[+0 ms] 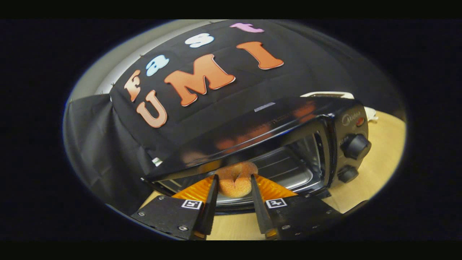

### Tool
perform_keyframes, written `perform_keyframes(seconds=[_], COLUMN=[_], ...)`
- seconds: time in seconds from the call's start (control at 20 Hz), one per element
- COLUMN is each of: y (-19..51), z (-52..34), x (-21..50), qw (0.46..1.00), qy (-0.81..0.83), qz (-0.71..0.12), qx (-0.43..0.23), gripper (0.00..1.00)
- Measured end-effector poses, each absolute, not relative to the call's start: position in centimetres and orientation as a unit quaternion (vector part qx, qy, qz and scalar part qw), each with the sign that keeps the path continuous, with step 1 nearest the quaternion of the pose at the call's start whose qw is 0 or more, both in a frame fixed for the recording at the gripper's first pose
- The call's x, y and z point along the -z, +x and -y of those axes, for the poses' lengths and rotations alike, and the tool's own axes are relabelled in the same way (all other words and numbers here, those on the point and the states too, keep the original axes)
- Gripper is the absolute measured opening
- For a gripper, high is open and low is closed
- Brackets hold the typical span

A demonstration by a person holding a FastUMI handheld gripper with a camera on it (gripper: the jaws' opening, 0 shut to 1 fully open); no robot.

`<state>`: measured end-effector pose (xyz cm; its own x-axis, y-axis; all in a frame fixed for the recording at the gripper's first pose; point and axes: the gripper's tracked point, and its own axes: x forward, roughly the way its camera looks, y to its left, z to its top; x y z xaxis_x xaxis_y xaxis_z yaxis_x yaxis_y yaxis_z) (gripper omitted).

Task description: Open the toaster oven, put the food inside, and close the toaster oven door.

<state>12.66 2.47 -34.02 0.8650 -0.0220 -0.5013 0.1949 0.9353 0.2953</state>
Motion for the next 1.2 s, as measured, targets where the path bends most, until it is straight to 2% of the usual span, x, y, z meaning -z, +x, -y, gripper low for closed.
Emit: perform_keyframes(seconds=[0.35,0.55,0.75,1.2], y=[13.7,12.2,8.6,-3.6], z=[-2.1,-2.3,-3.1,-5.6], x=[35.5,33.5,30.7,32.6], qw=[0.964,0.969,0.972,0.948], qy=[0.018,-0.021,-0.026,0.003], qz=[-0.258,-0.245,-0.235,-0.313], qx=[0.055,0.038,0.017,-0.048], gripper=[0.83,0.88,0.90,0.90])
